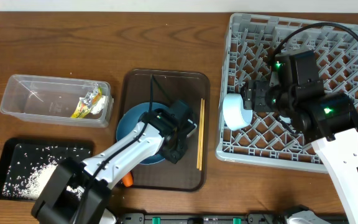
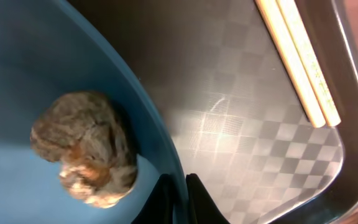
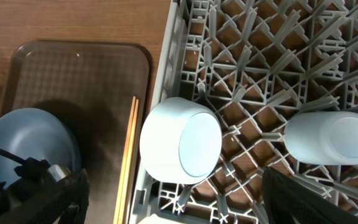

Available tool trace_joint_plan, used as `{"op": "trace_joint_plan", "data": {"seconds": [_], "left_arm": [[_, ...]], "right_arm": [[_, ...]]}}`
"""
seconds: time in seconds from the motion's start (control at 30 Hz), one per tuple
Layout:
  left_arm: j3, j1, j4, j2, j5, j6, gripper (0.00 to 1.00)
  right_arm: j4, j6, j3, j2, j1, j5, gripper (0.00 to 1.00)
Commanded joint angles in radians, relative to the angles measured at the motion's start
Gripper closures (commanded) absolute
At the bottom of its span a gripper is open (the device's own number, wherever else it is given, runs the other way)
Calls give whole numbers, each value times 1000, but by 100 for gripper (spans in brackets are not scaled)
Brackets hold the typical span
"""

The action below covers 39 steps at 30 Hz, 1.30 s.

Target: Sort waste into correct bins and load items into the dishwasher rack

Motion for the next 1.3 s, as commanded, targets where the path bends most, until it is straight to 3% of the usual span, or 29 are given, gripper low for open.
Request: {"op": "trace_joint_plan", "data": {"seconds": [0.0, 0.23, 0.4, 0.63, 0.87, 1.27], "left_arm": [[43, 16, -9, -62, -9, -82, 94], [68, 47, -8, -246, -12, -199, 94], [68, 69, -9, -385, -93, -308, 94], [68, 80, -8, -478, -116, -336, 94], [50, 80, -5, -378, -117, -320, 94], [44, 76, 60, -16, -32, -292, 93]], "right_arm": [[-1, -18, 5, -2, -3, 11, 19], [-1, -18, 5, -2, -3, 11, 18], [0, -18, 5, -2, -3, 11, 18], [0, -18, 5, -2, -3, 11, 18], [2, -18, 5, -2, -3, 11, 18], [3, -18, 5, -3, -3, 12, 18]]}}
